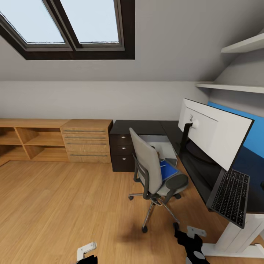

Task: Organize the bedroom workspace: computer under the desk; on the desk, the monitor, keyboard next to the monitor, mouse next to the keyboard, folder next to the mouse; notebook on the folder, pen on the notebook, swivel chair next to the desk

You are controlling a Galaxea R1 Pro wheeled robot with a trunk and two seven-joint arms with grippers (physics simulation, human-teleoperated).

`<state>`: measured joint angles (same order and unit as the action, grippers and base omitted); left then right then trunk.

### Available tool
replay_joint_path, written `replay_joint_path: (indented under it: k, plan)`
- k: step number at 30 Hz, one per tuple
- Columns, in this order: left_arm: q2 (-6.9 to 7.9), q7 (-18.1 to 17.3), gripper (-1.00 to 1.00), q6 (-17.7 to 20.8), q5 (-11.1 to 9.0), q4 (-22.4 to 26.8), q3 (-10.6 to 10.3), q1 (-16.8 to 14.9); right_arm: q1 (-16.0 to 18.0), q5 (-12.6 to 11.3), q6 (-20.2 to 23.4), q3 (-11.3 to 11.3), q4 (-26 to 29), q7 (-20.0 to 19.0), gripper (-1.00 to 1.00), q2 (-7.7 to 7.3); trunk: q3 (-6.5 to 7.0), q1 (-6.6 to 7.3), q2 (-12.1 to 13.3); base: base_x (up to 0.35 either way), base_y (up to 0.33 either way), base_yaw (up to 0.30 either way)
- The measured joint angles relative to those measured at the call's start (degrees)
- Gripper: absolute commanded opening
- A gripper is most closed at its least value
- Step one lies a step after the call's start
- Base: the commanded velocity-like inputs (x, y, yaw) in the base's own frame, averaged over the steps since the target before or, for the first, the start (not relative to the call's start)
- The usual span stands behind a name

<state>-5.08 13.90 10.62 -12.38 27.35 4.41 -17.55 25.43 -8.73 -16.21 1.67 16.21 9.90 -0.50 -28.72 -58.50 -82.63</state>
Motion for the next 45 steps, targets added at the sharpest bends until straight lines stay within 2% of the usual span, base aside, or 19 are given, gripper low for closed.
replay_joint_path:
  k: [12, 23, 27, 29, 30, 31, 35, 37, 39, 41, 42, 43, 45]
  plan:
    - [-0.11, -0.3, 1.0, -0.1, -0.1, -0.7, 0.0, 0.0, 0.0, 0.1, -0.9, 0.0, -1.1, 0.0, 1.0, -1.6, -2.15, -2.64, -4.8, 0.0, 0.0, 0.0]
    - [-0.25, -0.6, 1.0, -0.9, 0.0, -0.8, 0.2, 0.0, 0.0, 0.2, -4.3, 0.0, -1.2, 0.0, 1.0, -1.83, -4.13, -5.05, -9.2, 0.0, 0.0, 0.0]
    - [-0.35, -0.4, 1.0, -5.4, 0.0, -1.1, 0.2, 0.0, 0.0, 0.2, -4.4, -0.1, -1.6, 0.0, 1.0, -1.75, -4.85, -5.93, -10.8, 0.0, 0.0, 0.0]
    - [-0.62, -0.3, 1.0, -9.6, 0.1, -2.0, 0.1, 0.0, 0.0, 0.3, -4.6, -0.2, -2.1, 0.0, 1.0, -1.71, -5.21, -6.37, -11.6, 0.0, 0.0, 0.0]
    - [-1.08, -0.2, 1.0, -14.2, 0.3, -3.5, -0.4, 0.1, 0.0, 0.3, -4.8, -0.4, -2.4, 0.0, 1.0, -1.67, -5.39, -6.59, -12.0, 0.0, 0.0, 0.0]
    - [-1.2, -0.2, 1.0, -15.6, 0.3, -3.9, -0.7, 0.1, 0.0, 0.4, -4.8, -0.5, -2.5, 0.0, 1.0, -1.66, -5.57, -6.81, -12.4, 0.0, 0.0, 0.0]
    - [-1.39, -0.2, 1.0, -18.6, 0.2, -4.8, -2.5, 0.1, 0.0, 0.4, -5.1, -0.6, -2.4, 0.0, 1.0, -1.63, -6.29, -7.69, -14.0, 0.0, 0.0, 0.0]
    - [-1.39, -0.2, 1.0, -18.6, 0.2, -4.5, -2.9, 0.1, 0.0, 0.4, -5.3, -0.5, -2.4, 0.0, 1.0, -1.62, -6.64, -8.13, -14.8, 0.0, 0.0, 0.0]
    - [-1.4, -0.2, 1.0, -17.4, 0.2, -2.8, -3.2, 0.1, 0.0, 0.1, -6.0, -0.5, -2.4, 0.1, 1.0, -1.56, -7.0, -8.57, -15.6, 0.0, 0.0, 0.0]
    - [-1.31, -0.2, 1.0, -13.3, 0.3, 1.0, -3.4, 0.1, 0.0, -0.1, -7.3, -0.5, -2.5, 0.1, 1.0, -1.32, -7.36, -9.01, -16.5, 0.0, 0.0, 0.0]
    - [-1.07, -0.3, 1.0, -3.2, 0.0, 7.6, -3.2, 0.1, 0.0, -0.1, -8.3, -0.4, -2.6, 0.2, 1.0, -0.82, -7.55, -9.23, -16.8, 0.0, 0.0, 0.0]
    - [-0.79, -0.4, 1.0, 1.4, 0.3, 15.0, -3.0, 0.0, 0.0, -0.1, -8.5, -0.4, -2.6, 0.2, 1.0, -0.71, -7.71, -9.44, -17.3, 0.0, 0.0, 0.0]
    - [-0.33, -0.5, 1.0, 5.8, 0.2, 18.8, -2.5, 0.1, 0.0, -0.1, -8.6, -0.4, -2.6, 0.2, 1.0, -0.64, -8.08, -9.89, -18.1, 0.0, 0.0, 0.0]
